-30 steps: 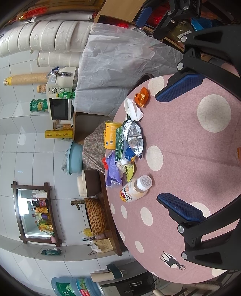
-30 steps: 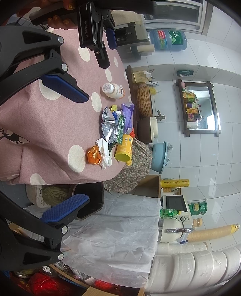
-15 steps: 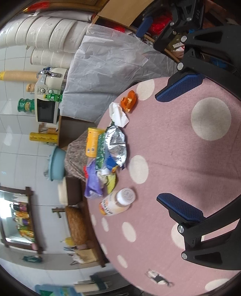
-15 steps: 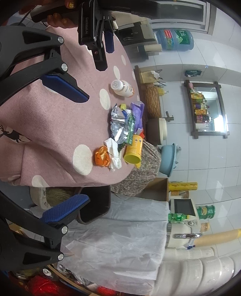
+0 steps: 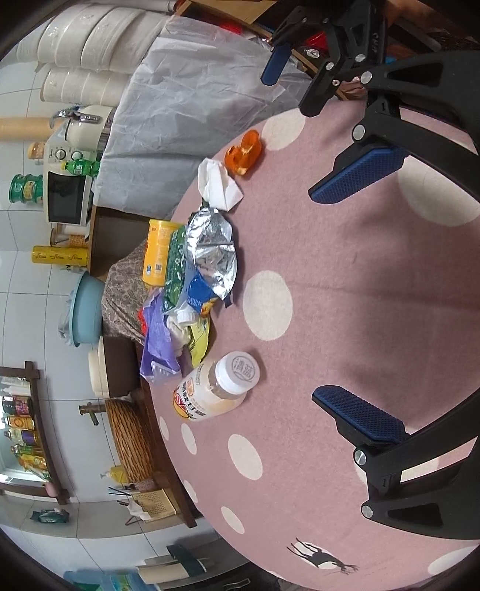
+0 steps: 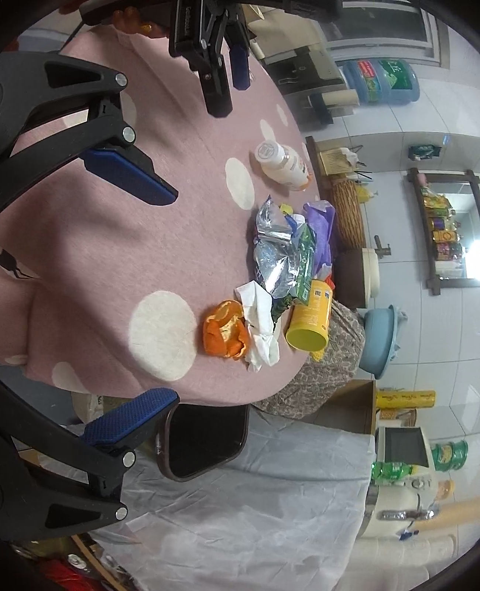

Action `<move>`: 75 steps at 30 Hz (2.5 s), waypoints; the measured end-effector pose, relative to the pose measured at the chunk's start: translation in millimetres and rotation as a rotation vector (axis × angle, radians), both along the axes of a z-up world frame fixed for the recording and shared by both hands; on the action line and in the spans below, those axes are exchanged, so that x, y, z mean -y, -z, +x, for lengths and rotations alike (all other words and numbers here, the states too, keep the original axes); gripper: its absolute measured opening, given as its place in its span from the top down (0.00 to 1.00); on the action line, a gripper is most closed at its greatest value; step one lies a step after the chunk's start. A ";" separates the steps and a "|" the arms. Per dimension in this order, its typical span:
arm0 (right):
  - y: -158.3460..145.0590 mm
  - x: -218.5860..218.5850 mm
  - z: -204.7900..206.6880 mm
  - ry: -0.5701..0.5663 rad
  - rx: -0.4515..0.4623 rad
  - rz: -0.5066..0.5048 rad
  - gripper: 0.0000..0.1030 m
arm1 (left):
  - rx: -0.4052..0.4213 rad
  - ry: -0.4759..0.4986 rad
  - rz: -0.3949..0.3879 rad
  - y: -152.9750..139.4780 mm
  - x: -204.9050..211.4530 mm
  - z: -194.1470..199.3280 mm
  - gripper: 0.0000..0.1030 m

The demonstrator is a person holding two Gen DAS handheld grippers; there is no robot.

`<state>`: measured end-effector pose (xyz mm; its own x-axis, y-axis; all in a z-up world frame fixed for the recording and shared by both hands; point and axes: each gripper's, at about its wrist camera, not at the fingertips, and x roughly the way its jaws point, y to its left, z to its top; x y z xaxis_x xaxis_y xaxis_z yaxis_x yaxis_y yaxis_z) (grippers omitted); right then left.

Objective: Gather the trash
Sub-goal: 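Grasp the orange peel with the right tool while the left tool approaches the juice bottle, then grasp the white-and-orange juice bottle with the left tool and lift it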

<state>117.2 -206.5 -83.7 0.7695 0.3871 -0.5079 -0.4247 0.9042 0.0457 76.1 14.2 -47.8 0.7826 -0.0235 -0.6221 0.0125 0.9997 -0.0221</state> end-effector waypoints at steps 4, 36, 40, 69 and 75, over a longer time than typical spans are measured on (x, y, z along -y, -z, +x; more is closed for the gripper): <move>-2.8 -4.4 32.5 -0.007 -0.029 -0.019 0.05 | -0.007 -0.020 -0.005 -4.4 -12.6 14.0 0.05; 7.8 -15.8 97.0 -0.031 -0.110 -0.043 0.75 | -0.092 -0.124 -0.136 -26.0 -80.2 87.2 0.19; 7.4 -14.4 92.6 -0.035 -0.098 -0.044 0.77 | -0.134 -0.138 -0.166 -29.7 -89.3 107.9 0.22; 1.4 -17.6 80.8 -0.057 -0.050 -0.061 0.77 | -0.356 -0.234 -0.223 -1.3 -124.7 191.5 0.39; 0.5 -14.3 78.3 -0.064 -0.050 -0.040 0.77 | -0.276 -0.209 -0.244 -13.7 -127.0 162.7 0.40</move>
